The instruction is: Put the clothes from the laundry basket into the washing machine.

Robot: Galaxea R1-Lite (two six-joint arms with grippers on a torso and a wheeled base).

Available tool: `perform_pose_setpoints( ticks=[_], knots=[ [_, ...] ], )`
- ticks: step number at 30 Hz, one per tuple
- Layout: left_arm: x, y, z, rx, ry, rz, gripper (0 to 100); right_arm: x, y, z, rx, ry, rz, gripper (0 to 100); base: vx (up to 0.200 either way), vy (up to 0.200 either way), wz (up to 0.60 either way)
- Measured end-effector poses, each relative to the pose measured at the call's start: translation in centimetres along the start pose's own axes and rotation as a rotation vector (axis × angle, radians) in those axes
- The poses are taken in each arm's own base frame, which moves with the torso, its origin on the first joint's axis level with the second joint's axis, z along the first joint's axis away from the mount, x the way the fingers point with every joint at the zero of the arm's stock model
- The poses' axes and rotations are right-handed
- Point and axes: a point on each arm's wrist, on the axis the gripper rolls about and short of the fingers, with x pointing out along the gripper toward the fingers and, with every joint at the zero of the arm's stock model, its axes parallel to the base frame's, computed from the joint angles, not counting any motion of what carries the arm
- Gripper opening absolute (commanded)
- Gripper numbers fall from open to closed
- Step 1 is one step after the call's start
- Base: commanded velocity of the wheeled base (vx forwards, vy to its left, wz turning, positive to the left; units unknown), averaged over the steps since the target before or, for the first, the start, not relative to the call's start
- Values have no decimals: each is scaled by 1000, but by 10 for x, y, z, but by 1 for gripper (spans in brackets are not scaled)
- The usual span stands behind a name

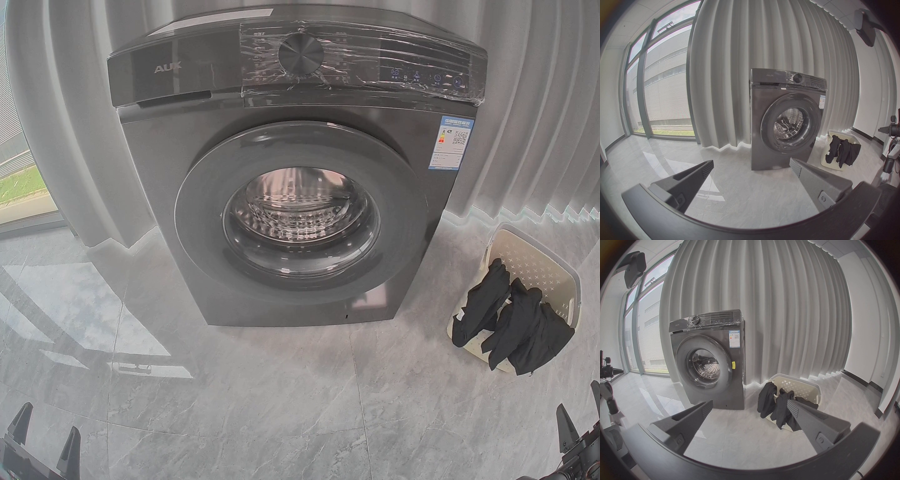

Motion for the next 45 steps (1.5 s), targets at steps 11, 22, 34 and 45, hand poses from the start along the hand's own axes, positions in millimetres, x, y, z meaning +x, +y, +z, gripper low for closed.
perform_pose_setpoints(
  ticks=[11,22,34,45],
  knots=[
    [0,0,0,0,0,-1,100,0,0,0,0,0,-1,100,0,0,-55],
    [0,0,0,0,0,-1,100,0,0,0,1,0,-1,100,0,0,-273],
    [0,0,0,-1,0,0,100,0,0,0,0,0,-1,100,150,0,0],
    [0,0,0,-1,0,1,100,0,0,0,0,0,0,100,0,0,-273]
  ],
)
